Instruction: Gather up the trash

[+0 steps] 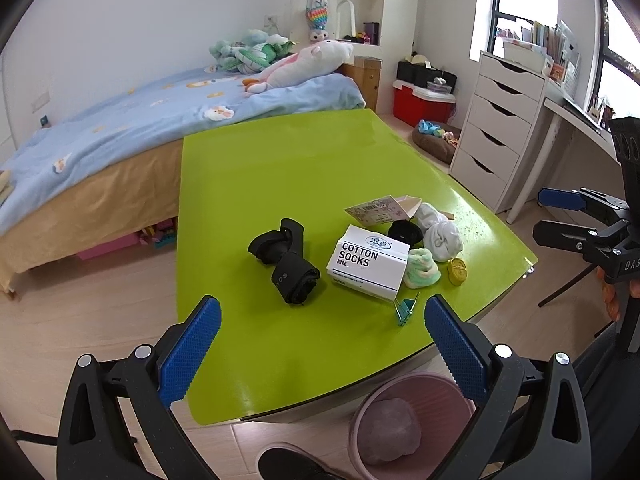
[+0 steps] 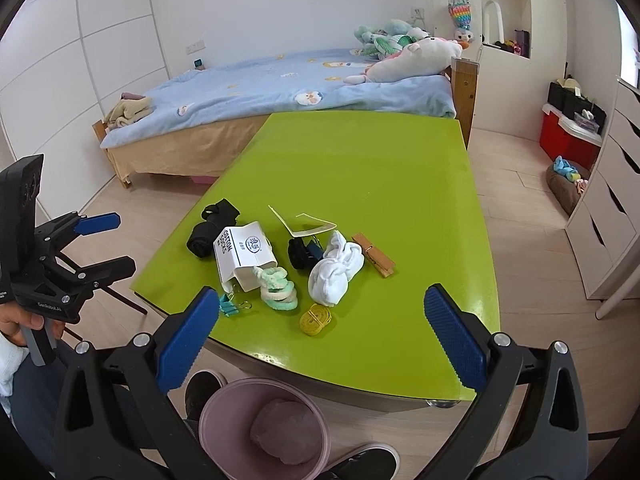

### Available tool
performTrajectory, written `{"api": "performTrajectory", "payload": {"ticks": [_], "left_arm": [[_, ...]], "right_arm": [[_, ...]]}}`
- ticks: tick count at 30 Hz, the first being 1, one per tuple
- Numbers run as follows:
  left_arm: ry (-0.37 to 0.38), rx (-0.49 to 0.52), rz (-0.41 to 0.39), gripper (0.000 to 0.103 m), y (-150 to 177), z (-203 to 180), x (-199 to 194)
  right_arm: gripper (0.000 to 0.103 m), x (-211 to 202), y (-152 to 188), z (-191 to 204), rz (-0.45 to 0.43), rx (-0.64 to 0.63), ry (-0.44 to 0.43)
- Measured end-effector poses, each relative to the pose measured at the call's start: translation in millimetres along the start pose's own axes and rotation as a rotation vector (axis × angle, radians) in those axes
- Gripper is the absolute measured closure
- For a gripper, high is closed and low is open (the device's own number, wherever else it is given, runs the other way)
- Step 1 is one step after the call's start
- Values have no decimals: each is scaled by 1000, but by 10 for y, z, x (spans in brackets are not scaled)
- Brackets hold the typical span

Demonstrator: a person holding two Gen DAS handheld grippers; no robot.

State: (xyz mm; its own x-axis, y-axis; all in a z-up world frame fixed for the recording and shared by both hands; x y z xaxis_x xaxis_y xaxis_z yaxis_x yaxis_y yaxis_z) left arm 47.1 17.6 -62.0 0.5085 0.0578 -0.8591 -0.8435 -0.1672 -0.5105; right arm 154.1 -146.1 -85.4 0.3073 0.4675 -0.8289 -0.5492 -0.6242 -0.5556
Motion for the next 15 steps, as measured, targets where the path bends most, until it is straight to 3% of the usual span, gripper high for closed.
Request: {"api": "performTrajectory", "payload": {"ticks": [6, 15], "left_arm": [[-36, 29, -3, 5, -3, -40, -11], [19, 48, 28, 5, 24, -118, 59]], "right_arm": [[3, -7, -1, -18, -2, 6, -2], [3, -7, 9, 28, -1, -22, 10]]}}
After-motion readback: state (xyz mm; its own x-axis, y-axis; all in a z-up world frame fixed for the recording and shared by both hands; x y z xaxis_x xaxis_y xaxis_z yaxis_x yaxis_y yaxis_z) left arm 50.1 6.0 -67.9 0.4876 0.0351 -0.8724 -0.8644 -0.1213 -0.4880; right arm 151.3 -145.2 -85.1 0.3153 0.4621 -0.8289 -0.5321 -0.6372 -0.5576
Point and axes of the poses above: each gripper's, at about its wrist camera, not at the fingertips, and x roughly the way its jaws point, z to its left, y to its underside, the point moved 8 cm from there along x, roughly the way its jaws point, and after that the axes turned 15 degrees about z, right-handed, at the moved point
